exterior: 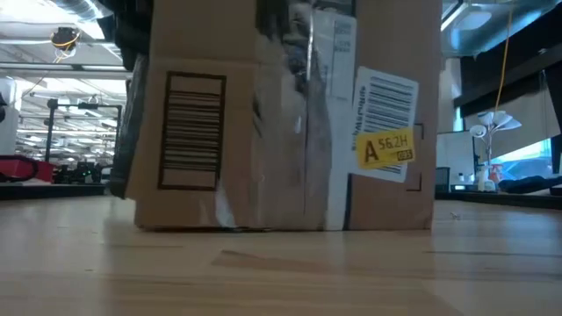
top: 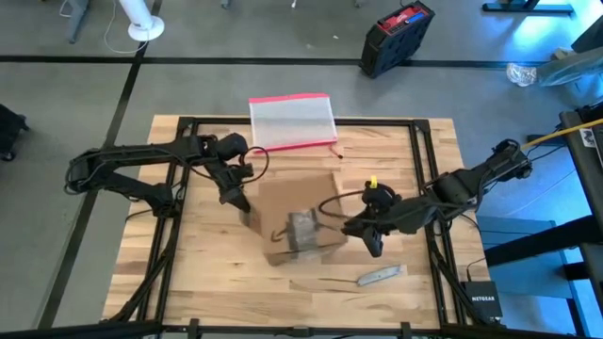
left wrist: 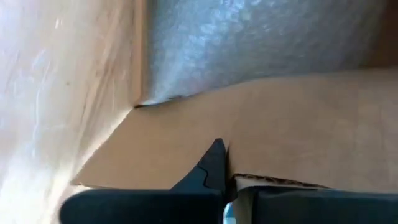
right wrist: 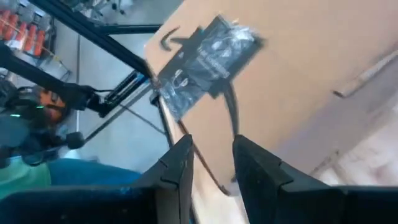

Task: Unpack boxes
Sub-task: Remove the colored items from the cardboard box

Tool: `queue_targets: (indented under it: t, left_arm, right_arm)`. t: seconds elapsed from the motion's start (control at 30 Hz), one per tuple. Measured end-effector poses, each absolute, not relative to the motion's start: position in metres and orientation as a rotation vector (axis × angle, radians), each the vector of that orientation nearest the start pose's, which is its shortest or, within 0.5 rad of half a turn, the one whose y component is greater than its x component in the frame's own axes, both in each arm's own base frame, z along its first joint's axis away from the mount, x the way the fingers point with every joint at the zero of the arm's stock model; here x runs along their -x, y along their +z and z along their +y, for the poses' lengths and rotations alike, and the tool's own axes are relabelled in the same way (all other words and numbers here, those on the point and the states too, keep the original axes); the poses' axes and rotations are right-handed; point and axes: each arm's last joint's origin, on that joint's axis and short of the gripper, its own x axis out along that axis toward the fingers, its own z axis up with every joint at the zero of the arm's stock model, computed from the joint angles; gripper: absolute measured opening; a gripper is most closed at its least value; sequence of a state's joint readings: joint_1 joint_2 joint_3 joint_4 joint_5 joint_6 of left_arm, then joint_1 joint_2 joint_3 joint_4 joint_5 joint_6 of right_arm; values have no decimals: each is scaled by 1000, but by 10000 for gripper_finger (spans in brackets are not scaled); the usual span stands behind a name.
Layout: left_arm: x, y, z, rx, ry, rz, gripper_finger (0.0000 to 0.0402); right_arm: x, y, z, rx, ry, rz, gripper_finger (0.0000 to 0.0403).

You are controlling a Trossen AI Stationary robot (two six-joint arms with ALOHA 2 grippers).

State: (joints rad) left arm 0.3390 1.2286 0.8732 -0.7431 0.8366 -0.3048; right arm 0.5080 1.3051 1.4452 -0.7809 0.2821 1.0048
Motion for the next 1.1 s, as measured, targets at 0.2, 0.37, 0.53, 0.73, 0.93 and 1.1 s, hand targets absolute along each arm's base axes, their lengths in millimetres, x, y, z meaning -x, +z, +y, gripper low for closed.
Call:
queue_targets:
  t: [0.2,0.37,0.53,0.73,0.93,1.1]
  left_arm:
    - [-212,243,57,893,-309,1020,0]
    - [-210,243,62,868,-295,1010,0]
    - [-208,242,67,842,-259,999,0]
    - [-208,242,77,783,-128,982,0]
    - [-214,244,88,763,-13,908,0]
    - [-216,245,89,768,28,889,0]
  right_arm:
    - [-232,393,121,-733,-87,668,105]
    - [-227,390,124,-664,-87,696,105]
    - [-221,387,130,-560,-83,705,105]
    - [-215,377,129,-461,-145,760,121]
    - [-213,347,129,-486,-195,876,147]
    - [-216,320,129,-500,-284,864,149]
